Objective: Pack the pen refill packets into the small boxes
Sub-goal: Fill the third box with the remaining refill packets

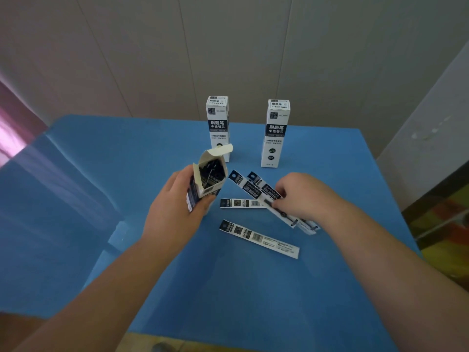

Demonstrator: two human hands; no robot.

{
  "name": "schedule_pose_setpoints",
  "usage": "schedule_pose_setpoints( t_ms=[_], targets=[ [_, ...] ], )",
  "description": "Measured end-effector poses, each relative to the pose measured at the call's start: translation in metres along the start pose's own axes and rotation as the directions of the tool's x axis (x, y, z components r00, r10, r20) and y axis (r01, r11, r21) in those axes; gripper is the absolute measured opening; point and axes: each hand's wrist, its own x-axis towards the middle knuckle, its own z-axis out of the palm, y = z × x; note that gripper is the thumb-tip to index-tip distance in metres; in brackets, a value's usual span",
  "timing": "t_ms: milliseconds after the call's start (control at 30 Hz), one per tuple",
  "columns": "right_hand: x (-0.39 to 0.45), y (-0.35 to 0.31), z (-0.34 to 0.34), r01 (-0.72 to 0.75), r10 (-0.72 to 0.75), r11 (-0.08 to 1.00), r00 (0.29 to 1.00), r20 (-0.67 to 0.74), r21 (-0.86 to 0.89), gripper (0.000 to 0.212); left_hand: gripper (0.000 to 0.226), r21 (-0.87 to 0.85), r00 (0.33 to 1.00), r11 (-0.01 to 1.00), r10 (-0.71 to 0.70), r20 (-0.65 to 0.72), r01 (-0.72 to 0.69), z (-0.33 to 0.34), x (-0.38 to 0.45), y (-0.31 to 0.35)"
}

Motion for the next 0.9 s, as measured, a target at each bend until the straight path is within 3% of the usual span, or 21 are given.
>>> schedule_pose_setpoints(
  t_ms=[167,300,667,900],
  targets=[
    [0.003,0.002,0.002,-0.02,0.009,0.998,0.988,0.155,0.067,0.013,0.051,0.017,1.0,1.0,0.004,0.004,-0.004,0.001,0.0,0.001],
    [0.006,0.003,0.005,-0.031,0.017,0.997,0.983,0.183,0.075,0.014,0.052,0.019,1.0,1.0,-0.006,0.002,0.006,0.001,0.0,0.002],
    [0.014,0.005,-0.003,-0.044,0.023,0.988,0.99,0.14,0.149,0.023,0.053,0.02,1.0,1.0,0.009,-0.006,-0.009,0.0,0.0,0.005],
    [0.006,0.007,-0.025,-0.053,0.039,0.935,0.998,0.049,0.351,0.016,0.053,0.028,1.0,1.0,0.011,0.0,-0.011,0.002,0.0,0.003]
  ],
)
